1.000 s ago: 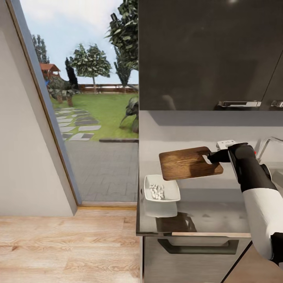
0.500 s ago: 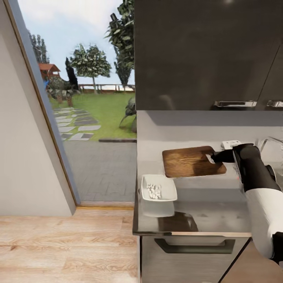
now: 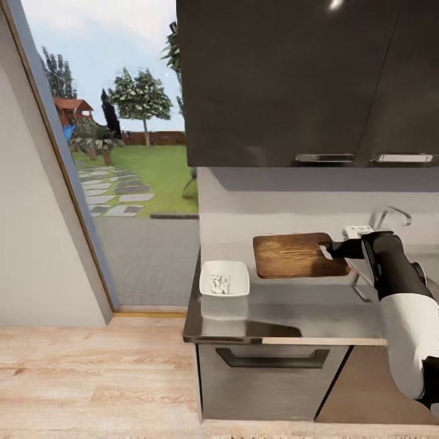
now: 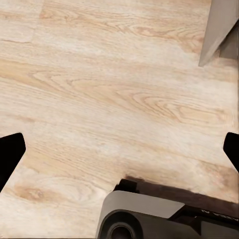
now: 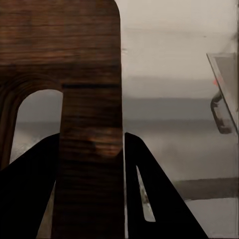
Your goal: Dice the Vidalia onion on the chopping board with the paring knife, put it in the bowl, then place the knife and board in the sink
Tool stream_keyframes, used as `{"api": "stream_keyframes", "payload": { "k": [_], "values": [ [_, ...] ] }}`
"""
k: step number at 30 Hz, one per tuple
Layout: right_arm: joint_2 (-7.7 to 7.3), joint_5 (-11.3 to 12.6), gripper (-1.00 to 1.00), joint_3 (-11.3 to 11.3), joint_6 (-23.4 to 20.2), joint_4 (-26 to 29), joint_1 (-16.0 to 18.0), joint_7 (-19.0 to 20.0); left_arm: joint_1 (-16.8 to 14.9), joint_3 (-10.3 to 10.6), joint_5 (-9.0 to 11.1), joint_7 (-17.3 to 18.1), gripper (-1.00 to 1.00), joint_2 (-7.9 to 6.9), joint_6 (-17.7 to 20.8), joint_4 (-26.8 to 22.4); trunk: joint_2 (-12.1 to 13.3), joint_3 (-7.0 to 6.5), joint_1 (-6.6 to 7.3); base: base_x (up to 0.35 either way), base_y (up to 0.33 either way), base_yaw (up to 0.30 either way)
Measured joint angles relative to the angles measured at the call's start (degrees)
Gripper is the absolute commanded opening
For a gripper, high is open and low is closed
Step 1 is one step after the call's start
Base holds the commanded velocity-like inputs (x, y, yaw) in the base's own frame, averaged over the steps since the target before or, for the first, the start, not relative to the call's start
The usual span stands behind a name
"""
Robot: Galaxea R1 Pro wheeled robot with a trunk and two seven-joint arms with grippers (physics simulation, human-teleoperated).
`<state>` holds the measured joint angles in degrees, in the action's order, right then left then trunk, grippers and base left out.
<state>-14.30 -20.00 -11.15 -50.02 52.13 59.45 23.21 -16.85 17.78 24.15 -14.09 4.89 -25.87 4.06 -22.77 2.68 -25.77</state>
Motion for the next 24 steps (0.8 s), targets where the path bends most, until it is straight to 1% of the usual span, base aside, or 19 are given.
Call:
{"api": "stream_keyframes", "payload": {
  "k": [4,14,18,20,22,24],
  "values": [
    [-0.07,0.0,-1.0,0.0,0.8,-0.7,0.0,0.0,0.0,0.0,0.0,0.0,1.0,-0.02,0.0,0.0,0.0,0.0,0.02,-0.14,-0.297,0.0],
    [-0.19,-0.2,-1.0,-0.4,1.1,-1.9,0.0,-0.1,0.0,0.0,0.0,0.0,1.0,-0.02,0.0,0.0,0.0,0.0,0.03,-0.008,-0.335,0.0],
    [-0.2,-0.2,-1.0,-0.4,2.7,-3.9,0.0,-0.3,0.0,-0.1,0.0,0.0,1.0,-0.02,0.0,0.0,0.0,0.0,0.03,0.0,-0.339,0.0],
    [-0.22,-0.3,-1.0,-1.3,4.5,-5.6,0.0,-0.4,0.0,0.0,0.0,0.0,1.0,-0.02,0.0,0.0,0.0,0.0,0.03,0.0,-0.339,0.0],
    [-0.28,-0.4,-1.0,-4.1,6.4,-7.8,0.0,-0.4,0.0,0.0,0.0,0.0,1.0,-0.02,0.0,0.0,0.0,0.0,0.03,0.0,-0.339,0.0],
    [-0.32,-0.3,-1.0,-5.9,7.5,-9.0,0.0,-0.4,0.0,-0.1,0.0,0.0,1.0,-0.02,0.0,0.0,0.0,0.0,0.03,0.0,-0.339,0.0]
  ]
}}
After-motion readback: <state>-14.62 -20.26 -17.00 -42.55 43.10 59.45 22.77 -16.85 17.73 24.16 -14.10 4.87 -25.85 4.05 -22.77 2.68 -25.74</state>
